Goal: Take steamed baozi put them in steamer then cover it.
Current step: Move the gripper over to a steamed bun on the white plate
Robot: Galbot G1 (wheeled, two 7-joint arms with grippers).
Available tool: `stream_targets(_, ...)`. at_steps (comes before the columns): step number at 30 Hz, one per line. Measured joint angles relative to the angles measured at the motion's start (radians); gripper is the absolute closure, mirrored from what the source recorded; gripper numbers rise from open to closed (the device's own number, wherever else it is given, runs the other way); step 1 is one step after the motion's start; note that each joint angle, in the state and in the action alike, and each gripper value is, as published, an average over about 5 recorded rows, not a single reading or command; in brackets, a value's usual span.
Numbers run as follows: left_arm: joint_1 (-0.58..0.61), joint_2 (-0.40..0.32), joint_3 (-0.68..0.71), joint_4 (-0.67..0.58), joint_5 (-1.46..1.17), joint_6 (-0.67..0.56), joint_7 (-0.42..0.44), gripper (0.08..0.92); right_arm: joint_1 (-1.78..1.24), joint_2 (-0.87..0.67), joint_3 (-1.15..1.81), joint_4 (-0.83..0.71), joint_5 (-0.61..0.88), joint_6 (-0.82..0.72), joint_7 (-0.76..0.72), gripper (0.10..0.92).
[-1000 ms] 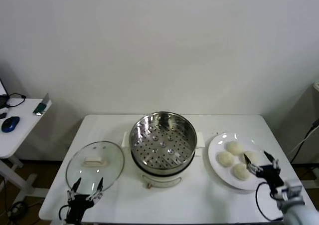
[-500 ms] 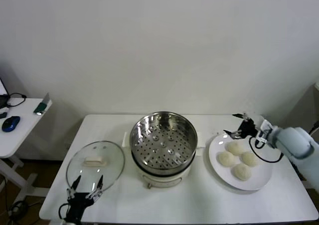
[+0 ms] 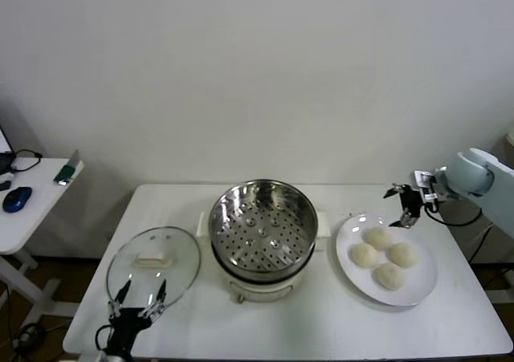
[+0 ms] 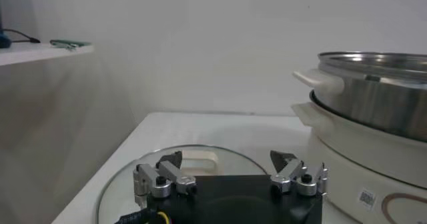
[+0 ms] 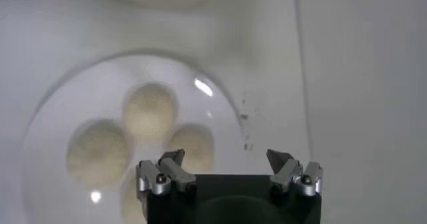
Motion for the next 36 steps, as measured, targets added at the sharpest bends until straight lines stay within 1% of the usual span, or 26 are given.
stream_targets(8,-0.007,-0.002,-0.005,0.006,-0.001,0.003,0.000,0.177,-0.016,0.077,-0.035,-0.107,-0.011,0.009,-0.032,0.203)
stream_targets(22,-0.011,-0.010,-0.017,0.017,0.003,0.003,0.001,0.177,-0.128,0.225,0.040,-0.291,-0.060,0.042,-0.044,0.203)
stream_targets(36,-0.019,-0.011,-0.018,0.035,0.000,-0.002,-0.002,0.177,-0.175,0.290,0.087,-0.381,-0.120,0.057,-0.040,0.203)
